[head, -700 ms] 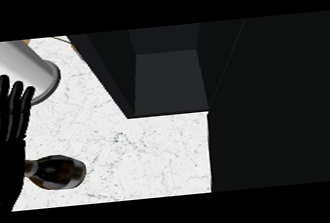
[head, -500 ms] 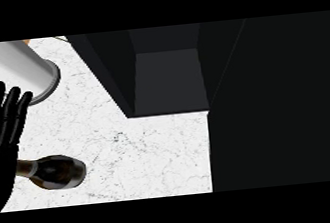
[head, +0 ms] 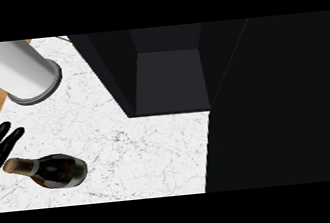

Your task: Pick up the wine, place it into the cabinet and close the cabinet

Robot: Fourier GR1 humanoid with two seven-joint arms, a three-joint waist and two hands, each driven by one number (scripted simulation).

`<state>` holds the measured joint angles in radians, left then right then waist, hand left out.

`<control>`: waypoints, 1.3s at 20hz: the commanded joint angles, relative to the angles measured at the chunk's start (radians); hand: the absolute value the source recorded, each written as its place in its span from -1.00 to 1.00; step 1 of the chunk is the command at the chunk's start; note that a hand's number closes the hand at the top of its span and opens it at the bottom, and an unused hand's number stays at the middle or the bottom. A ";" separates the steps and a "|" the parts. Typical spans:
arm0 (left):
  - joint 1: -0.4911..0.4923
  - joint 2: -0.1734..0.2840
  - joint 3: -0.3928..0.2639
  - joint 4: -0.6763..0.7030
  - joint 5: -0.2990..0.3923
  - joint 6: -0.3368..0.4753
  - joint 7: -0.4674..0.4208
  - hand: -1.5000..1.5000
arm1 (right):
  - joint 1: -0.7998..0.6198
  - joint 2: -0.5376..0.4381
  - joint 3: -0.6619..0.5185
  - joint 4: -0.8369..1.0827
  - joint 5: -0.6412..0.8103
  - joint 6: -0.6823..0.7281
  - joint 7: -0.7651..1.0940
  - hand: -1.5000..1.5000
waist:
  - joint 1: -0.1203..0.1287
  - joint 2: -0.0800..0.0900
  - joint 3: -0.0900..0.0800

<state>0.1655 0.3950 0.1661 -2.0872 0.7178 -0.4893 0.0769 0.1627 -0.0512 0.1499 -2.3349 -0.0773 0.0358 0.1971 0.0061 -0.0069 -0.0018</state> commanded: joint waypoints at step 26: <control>0.066 0.182 0.306 -0.105 0.439 0.037 0.333 -1.00 | -0.103 -0.020 0.349 -0.337 0.253 -0.229 0.458 -1.00 | -0.014 0.002 0.001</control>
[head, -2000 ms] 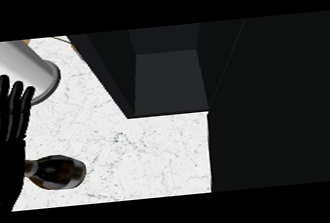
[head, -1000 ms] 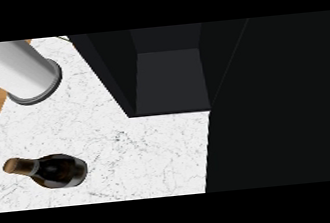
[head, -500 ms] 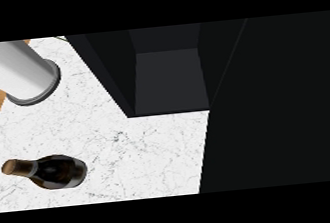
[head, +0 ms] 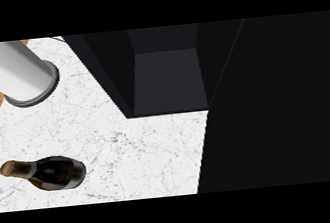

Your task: Pick up the wine, place it into the cabinet and close the cabinet

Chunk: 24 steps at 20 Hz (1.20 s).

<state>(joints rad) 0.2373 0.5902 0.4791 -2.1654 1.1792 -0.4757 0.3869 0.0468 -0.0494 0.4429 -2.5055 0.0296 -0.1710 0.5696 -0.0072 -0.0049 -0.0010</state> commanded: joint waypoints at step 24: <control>-0.093 -0.259 -0.066 0.390 -0.519 -0.278 -0.206 -1.00 | -0.072 -0.133 0.142 -0.207 0.189 -0.178 0.161 -1.00 | -0.015 -0.002 -0.002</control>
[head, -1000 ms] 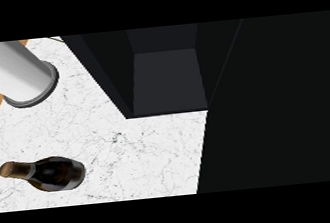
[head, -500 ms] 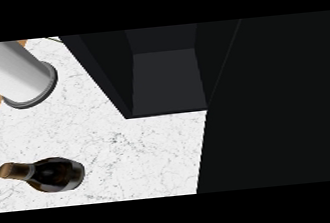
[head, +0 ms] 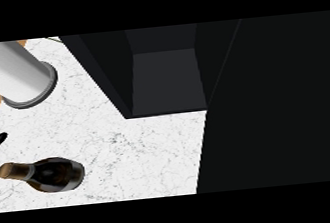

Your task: Pick up the wine, place it into the cabinet and close the cabinet

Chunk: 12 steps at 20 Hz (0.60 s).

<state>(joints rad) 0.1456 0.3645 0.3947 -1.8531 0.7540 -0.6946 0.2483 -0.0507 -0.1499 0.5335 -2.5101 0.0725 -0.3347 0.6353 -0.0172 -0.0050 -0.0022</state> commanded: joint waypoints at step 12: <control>-0.083 -0.073 0.066 0.356 -0.357 -0.157 -0.285 -1.00 | 0.029 -0.084 0.072 -0.203 0.149 -0.070 0.082 -1.00 | -0.005 0.000 -0.001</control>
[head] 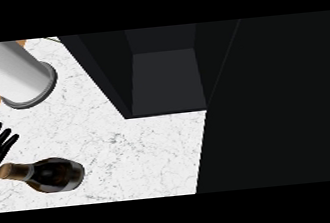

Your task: Pick up the wine, place it into the cabinet and close the cabinet

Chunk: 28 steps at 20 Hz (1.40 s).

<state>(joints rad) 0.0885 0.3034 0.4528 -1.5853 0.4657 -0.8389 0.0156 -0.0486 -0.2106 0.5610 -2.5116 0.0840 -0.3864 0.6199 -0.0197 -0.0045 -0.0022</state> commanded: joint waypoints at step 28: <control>-0.168 0.034 -0.146 0.735 -0.524 0.010 -0.645 -1.00 | -0.030 -0.088 0.096 -0.104 0.121 -0.132 0.020 -1.00 | -0.005 0.001 -0.001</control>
<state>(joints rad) -0.0753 0.3497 0.3488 -0.9152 -0.0406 -0.7266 -0.5122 -0.1059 -0.3016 0.6202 -2.5030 0.0999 -0.4985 0.6107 -0.0281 -0.0030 -0.0035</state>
